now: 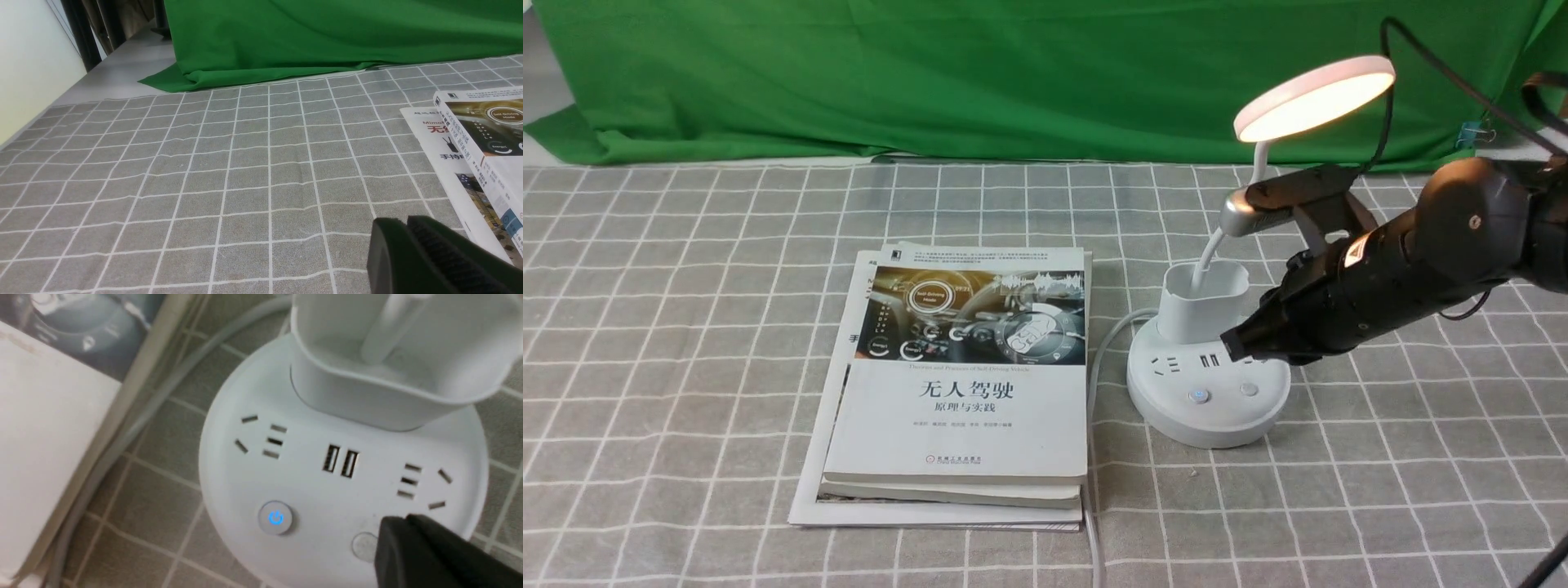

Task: Turn on the desk lamp on the grey coffee tablecloth with your hand.

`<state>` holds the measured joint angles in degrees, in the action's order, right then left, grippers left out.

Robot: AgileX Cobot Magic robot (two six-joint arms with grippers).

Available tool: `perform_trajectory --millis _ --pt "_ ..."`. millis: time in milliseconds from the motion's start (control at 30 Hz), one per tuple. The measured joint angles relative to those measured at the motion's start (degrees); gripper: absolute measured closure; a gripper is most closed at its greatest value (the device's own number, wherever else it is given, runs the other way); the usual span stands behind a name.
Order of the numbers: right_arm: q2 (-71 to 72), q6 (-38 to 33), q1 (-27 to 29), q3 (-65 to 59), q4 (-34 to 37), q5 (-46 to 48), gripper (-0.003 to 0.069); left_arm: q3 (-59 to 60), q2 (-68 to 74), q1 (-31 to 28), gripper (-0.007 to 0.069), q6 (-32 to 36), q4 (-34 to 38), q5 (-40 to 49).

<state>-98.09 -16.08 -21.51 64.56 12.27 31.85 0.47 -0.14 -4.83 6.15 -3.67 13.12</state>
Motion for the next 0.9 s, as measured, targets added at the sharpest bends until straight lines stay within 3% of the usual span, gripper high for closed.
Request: perform_trajectory --millis 200,667,900 --pt "6.85 0.66 0.0 -4.6 0.0 3.89 0.0625 0.0 0.0 0.0 0.0606 0.0 0.0 0.0" --pt "40.37 5.73 0.0 -32.13 0.05 -0.7 0.0622 0.0 0.0 0.0 0.0606 -0.01 0.0 0.0" --pt "49.3 7.82 0.0 -37.55 0.05 -0.34 0.061 0.0 0.0 0.0 0.0606 -0.01 0.0 0.0"
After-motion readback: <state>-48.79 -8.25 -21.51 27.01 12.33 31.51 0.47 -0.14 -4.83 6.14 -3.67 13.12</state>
